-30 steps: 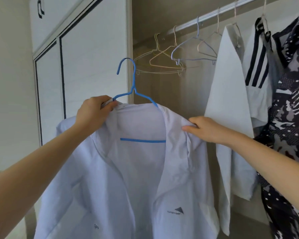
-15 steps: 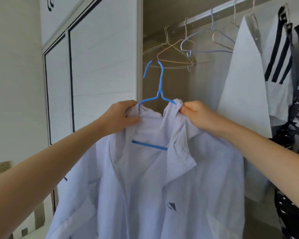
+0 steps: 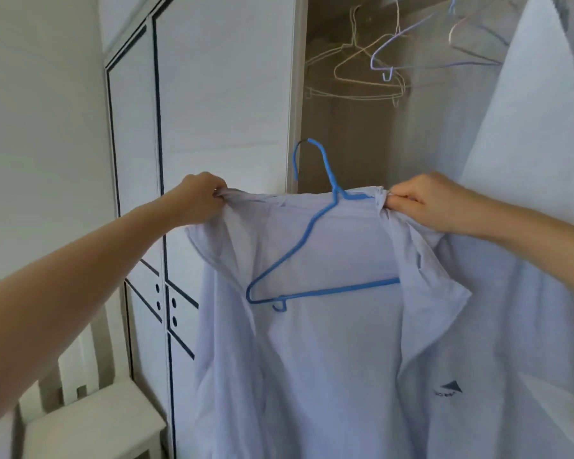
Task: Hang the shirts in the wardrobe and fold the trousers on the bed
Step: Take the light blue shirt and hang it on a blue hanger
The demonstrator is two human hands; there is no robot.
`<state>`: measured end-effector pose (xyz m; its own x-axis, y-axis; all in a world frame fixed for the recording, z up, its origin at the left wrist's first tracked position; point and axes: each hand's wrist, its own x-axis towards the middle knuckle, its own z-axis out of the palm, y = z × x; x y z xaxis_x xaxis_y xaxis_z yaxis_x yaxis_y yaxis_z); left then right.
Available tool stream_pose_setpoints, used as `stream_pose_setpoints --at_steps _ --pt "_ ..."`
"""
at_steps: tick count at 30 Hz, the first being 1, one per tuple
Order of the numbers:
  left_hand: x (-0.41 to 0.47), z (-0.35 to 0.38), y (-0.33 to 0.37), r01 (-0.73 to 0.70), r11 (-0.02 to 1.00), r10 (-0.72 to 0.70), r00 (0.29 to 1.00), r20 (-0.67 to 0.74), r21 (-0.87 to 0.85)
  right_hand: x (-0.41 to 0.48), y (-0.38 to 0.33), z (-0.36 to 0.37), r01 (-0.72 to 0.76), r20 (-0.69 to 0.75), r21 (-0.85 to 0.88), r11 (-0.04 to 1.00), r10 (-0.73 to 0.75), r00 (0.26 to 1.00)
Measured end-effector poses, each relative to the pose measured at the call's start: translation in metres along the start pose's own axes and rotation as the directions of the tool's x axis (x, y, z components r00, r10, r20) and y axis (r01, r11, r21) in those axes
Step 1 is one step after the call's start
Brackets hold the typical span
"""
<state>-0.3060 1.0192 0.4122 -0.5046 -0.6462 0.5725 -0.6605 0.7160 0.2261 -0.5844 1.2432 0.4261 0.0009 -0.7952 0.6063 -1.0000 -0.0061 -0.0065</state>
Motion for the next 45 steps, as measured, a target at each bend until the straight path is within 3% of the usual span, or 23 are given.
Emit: stream_pose_setpoints --at_steps 3,6,8,12,14,16,18,21,23,26,28,29,32,36,39,42,44,45 --pt "0.002 -0.001 -0.002 0.117 0.982 -0.118 0.993 0.000 -0.147 0.000 0.005 0.001 0.042 0.005 -0.081 0.996 -0.042 0.999" --pt "0.004 0.000 -0.001 0.114 0.982 -0.124 0.990 -0.061 -0.149 0.000 0.011 0.002 0.017 -0.024 -0.093 0.996 -0.019 1.000" --pt "0.005 0.003 0.006 0.130 0.957 -0.154 0.985 -0.076 -0.261 -0.001 0.014 0.005 0.015 -0.020 -0.112 0.994 -0.018 1.000" --pt "0.005 0.000 0.027 0.160 0.720 -0.205 0.979 0.014 -0.676 -0.004 0.017 0.014 0.024 0.005 -0.148 0.989 -0.023 1.000" --pt "0.004 -0.006 0.037 0.148 0.606 -0.165 0.985 0.059 -0.781 -0.005 0.021 0.017 -0.001 -0.027 -0.140 0.990 -0.003 1.000" --pt "-0.001 -0.011 0.049 0.115 0.561 -0.057 0.993 0.101 -0.820 -0.008 0.025 0.019 -0.058 -0.105 -0.094 0.994 0.048 0.993" --pt "-0.007 -0.015 0.061 0.071 0.570 0.102 0.982 0.157 -0.819 -0.011 0.025 0.017 -0.135 -0.181 -0.022 0.991 0.129 0.975" --pt "-0.014 -0.014 0.074 -0.008 0.621 0.370 0.884 0.285 -0.784 -0.017 0.023 0.013 -0.207 -0.235 0.077 0.975 0.220 0.947" --pt "-0.013 -0.008 0.078 -0.061 0.670 0.431 0.843 0.321 -0.740 -0.021 0.023 0.010 -0.222 -0.239 0.140 0.965 0.250 0.938" --pt "-0.002 0.003 0.083 -0.221 0.747 0.359 0.928 0.101 -0.627 -0.028 0.024 0.004 -0.231 -0.240 0.250 0.940 0.292 0.926" --pt "0.005 0.011 0.085 -0.336 0.832 0.322 0.941 -0.108 -0.442 -0.032 0.022 -0.002 -0.222 -0.231 0.334 0.916 0.308 0.923" --pt "0.008 0.016 0.086 -0.343 0.850 0.317 0.939 -0.131 -0.399 -0.035 0.021 -0.004 -0.218 -0.225 0.375 0.901 0.316 0.921" --pt "0.009 0.027 0.093 -0.311 0.845 0.323 0.945 -0.048 -0.435 -0.040 0.018 -0.010 -0.213 -0.212 0.459 0.862 0.339 0.917" --pt "0.006 0.030 0.117 -0.262 0.765 0.325 0.946 0.001 -0.588 -0.045 0.014 -0.013 -0.214 -0.157 0.393 0.894 0.295 0.943" --pt "0.012 0.034 0.126 -0.246 0.794 0.338 0.939 0.067 -0.556 -0.049 0.009 -0.014 -0.182 -0.129 0.358 0.916 0.242 0.962" --pt "0.023 0.038 0.127 -0.143 0.883 0.244 0.953 0.177 -0.447 -0.056 0.011 -0.016 -0.174 -0.124 0.368 0.913 0.234 0.964" --pt "0.027 0.041 0.127 -0.130 0.919 0.181 0.978 0.104 -0.373 -0.061 0.016 -0.019 -0.186 -0.134 0.369 0.911 0.250 0.959" --pt "0.025 0.040 0.129 -0.161 0.887 0.190 0.982 0.024 -0.433 -0.063 0.019 -0.020 -0.198 -0.139 0.372 0.907 0.265 0.954"
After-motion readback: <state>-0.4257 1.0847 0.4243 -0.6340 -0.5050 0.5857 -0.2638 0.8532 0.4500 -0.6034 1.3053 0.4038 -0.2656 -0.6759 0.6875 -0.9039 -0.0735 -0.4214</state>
